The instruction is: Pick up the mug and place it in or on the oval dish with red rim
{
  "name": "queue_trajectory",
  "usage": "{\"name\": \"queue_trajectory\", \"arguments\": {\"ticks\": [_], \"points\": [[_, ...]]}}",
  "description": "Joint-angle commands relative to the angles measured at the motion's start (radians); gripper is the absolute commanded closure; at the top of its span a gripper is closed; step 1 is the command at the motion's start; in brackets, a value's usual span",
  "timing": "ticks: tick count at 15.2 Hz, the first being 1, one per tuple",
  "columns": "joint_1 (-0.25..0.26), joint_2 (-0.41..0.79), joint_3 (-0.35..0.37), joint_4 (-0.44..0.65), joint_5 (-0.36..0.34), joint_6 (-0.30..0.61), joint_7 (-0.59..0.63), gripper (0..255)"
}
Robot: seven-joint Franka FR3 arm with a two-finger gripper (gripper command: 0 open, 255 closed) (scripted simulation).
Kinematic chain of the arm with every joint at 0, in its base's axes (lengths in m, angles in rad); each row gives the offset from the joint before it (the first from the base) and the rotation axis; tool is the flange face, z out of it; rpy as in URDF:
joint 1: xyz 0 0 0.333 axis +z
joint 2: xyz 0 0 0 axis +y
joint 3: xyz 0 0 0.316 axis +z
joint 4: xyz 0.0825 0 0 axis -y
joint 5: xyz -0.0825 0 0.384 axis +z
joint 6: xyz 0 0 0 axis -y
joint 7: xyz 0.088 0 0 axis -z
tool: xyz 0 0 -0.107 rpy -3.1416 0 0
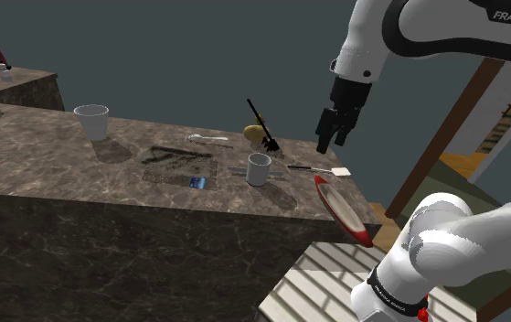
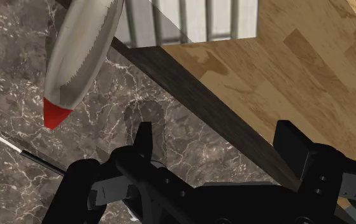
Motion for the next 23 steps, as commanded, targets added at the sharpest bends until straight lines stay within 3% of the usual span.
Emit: {"name": "queue_trajectory", "arguments": {"ticks": [1, 12, 23], "points": [[0.0, 0.0, 0.0, 0.0, 0.0, 0.0, 0.0, 0], [-0.028, 0.368, 0.007, 0.035, -0.065, 0.324, -0.037, 0], [-0.054, 0.788, 0.009, 0.234, -0.152, 0.537, -0.034, 0]]}}
